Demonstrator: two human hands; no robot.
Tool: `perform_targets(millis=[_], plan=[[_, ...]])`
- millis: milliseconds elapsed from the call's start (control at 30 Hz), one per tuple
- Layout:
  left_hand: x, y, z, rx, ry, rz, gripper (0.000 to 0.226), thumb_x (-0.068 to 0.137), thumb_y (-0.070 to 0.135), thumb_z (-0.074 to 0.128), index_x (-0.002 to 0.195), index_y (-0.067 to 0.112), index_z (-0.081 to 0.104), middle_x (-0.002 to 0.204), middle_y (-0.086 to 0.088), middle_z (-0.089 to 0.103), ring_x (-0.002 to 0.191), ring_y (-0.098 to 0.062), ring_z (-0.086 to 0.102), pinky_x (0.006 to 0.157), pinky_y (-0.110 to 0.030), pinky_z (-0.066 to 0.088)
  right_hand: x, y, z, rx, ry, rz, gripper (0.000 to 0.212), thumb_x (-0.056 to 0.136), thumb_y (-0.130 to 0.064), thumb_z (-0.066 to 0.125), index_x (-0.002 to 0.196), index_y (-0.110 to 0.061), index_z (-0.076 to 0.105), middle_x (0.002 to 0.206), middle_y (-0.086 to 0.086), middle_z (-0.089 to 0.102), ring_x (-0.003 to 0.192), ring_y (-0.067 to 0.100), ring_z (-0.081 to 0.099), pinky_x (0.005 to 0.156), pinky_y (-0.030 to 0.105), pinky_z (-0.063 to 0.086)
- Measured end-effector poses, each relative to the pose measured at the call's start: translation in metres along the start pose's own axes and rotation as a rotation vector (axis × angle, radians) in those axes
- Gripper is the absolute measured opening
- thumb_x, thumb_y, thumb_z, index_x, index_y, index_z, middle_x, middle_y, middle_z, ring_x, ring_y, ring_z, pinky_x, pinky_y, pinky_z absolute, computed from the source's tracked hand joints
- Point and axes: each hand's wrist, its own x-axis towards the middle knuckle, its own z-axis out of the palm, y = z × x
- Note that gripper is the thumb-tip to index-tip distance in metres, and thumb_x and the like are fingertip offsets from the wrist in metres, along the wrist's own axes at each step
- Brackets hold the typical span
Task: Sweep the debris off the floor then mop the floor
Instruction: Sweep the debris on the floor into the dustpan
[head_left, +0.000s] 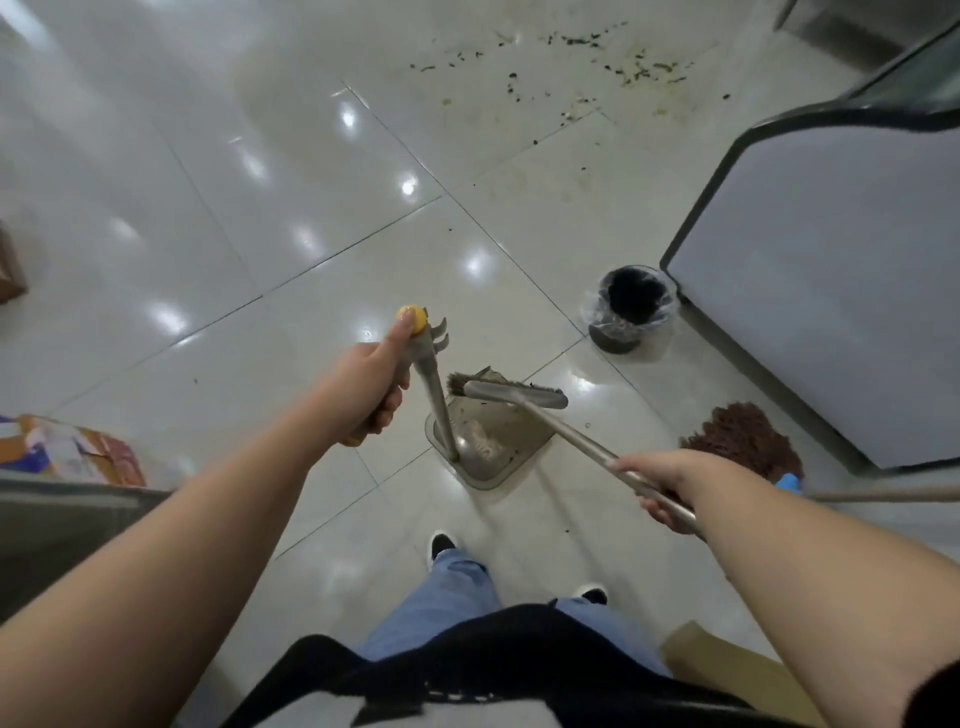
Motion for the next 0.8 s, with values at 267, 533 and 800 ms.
perform_targets(millis=[267, 533, 800], plan=[[0.029, -0.015, -0.061, -0.044, 0.038, 0.048, 0.091, 0.047, 0.097, 0.03, 0.068, 0.011, 0.052, 0.039, 0.003, 0.048, 0.032, -0.015, 0.044, 0.047, -0.031, 0.038, -0.025, -0.09, 0.051, -0.001, 0.026, -0.197, 0.028, 0.092, -0.023, 0.061, 0.077, -0.007, 0.043, 0.03, 0.004, 0.047, 0.021, 0.009, 0.04, 0.03, 0.01, 0.032], [0.085, 0.008, -0.1, -0.126, 0.198, 0.019, 0.072, 0.075, 0.081, 0.031, 0.068, 0.013, 0.051, 0.039, 0.006, 0.047, 0.032, -0.011, 0.045, 0.033, -0.018, 0.029, -0.029, -0.173, 0.036, 0.168, -0.133, -0.314, 0.029, 0.097, -0.03, 0.05, 0.084, -0.004, 0.052, 0.043, 0.004, 0.053, 0.031, 0.011, 0.048, 0.034, 0.015, 0.04], [0.212, 0.079, -0.116, -0.208, 0.315, -0.073, 0.081, 0.057, 0.094, 0.031, 0.065, 0.016, 0.053, 0.038, 0.006, 0.047, 0.031, -0.013, 0.046, 0.044, -0.025, 0.035, 0.002, -0.304, -0.028, 0.099, -0.058, -0.448, 0.014, 0.086, -0.007, 0.065, 0.081, -0.003, 0.052, 0.042, 0.004, 0.044, 0.032, 0.011, 0.04, 0.033, 0.014, 0.035]])
